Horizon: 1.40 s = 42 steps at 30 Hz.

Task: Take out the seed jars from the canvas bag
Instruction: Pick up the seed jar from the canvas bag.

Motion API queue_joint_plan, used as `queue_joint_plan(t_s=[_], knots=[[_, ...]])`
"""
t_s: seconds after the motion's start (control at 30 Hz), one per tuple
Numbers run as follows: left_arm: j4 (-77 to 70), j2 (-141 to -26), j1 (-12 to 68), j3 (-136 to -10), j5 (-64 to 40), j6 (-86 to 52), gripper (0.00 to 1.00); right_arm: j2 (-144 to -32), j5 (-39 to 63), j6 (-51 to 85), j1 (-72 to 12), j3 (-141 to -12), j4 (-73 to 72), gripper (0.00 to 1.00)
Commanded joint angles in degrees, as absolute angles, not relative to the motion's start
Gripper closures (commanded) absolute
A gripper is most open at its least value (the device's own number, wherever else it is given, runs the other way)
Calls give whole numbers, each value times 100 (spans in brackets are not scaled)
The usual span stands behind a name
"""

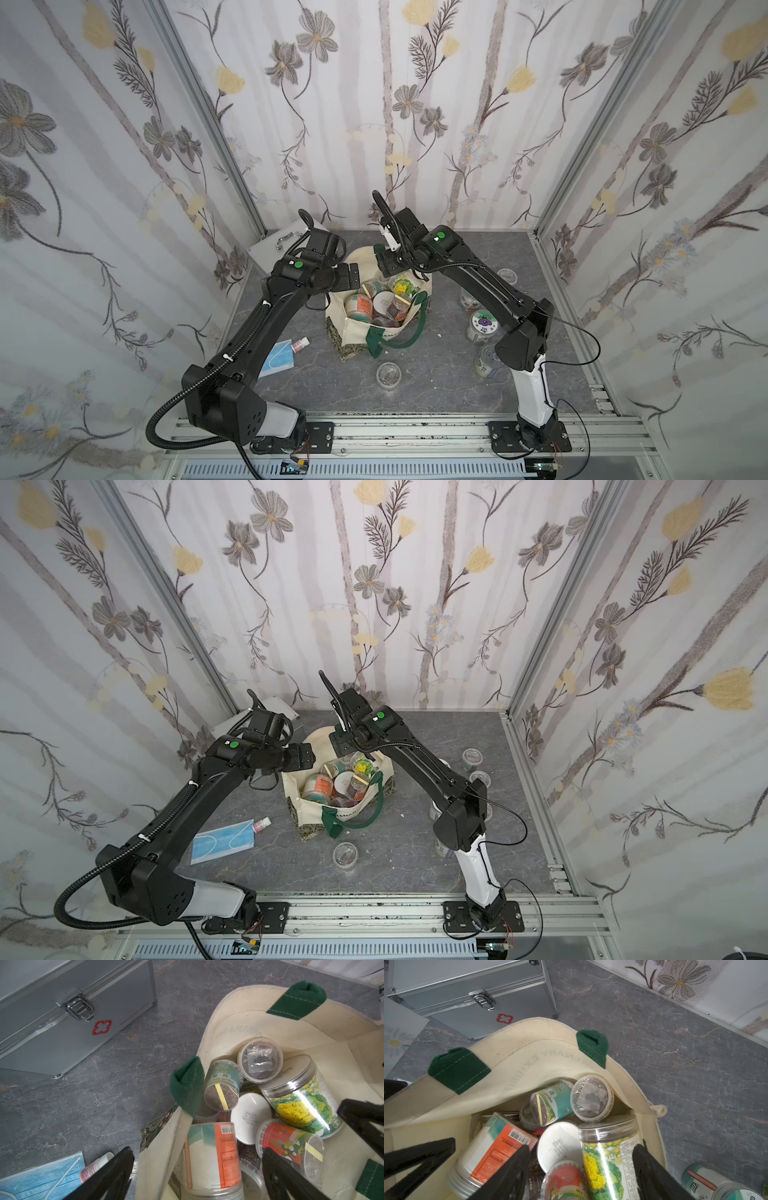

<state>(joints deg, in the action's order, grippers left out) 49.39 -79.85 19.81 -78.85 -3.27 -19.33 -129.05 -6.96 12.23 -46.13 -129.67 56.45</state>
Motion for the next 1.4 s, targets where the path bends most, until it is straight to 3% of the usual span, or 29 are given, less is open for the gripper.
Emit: queue_joint_plan(t_s=[0.0,0.27,0.5,0.67,0.97,1.37], knots=[[4698,-7852,1973,-7758,-464,-2008,2,-13108,-787,1073,-4613,-13025,5645,22],[4644,-7699,1969,-7541,-482,-2082,2,-13582,-1382,1096,-4623,-13051,5893,20],[4582,-7670,1969,-7450,-516,-2122,3,-13800,-1844,1113,-4620,-13052,6063,1],[4584,-7654,1969,-7436,-510,-2114,3,-14032,-1709,1103,-4580,-13069,6012,0],[4601,-7596,1971,-7398,-479,-2109,3,-14182,-1474,1165,-4562,-13086,5895,7],[4572,-7426,1968,-7333,-479,-2168,3,-13436,-738,1379,-4542,-13271,5272,23]])
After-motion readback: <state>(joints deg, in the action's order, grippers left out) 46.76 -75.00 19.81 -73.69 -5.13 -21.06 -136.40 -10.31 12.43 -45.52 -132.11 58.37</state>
